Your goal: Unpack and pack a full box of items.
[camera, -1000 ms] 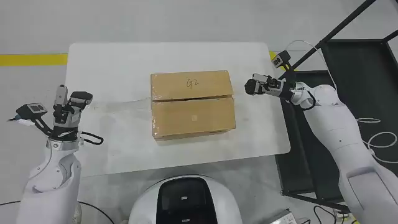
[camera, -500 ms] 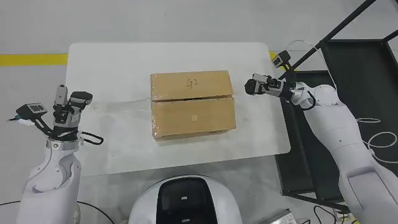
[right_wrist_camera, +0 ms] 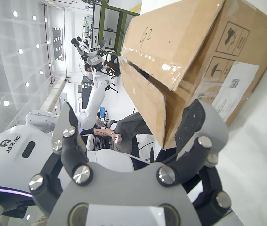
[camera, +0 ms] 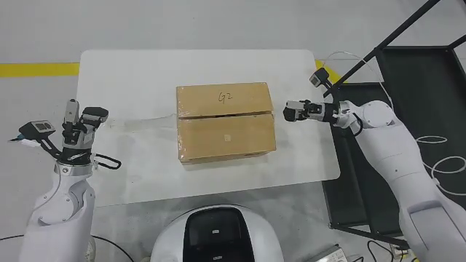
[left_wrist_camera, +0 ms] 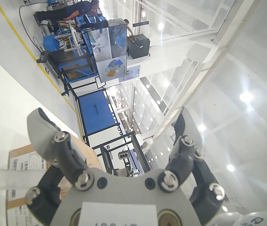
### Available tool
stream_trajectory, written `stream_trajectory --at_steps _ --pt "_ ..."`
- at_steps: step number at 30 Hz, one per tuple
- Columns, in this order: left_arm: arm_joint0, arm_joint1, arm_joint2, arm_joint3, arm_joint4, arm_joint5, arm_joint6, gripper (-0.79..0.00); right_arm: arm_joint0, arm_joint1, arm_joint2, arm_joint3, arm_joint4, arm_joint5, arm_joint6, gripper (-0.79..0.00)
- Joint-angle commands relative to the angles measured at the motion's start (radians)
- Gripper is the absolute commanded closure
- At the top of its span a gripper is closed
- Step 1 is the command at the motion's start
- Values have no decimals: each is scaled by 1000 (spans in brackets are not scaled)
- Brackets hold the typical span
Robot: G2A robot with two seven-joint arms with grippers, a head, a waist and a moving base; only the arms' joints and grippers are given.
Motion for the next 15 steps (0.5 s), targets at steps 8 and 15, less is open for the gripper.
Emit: stream_trajectory --at_steps 8,15 --pt "0 0 0 0 0 0 0 -785 13 -19 -48 -14 -66 -13 -26 -785" --pt "0 0 0 0 0 0 0 -785 36 -36 -84 0 -71 -16 -5 -785"
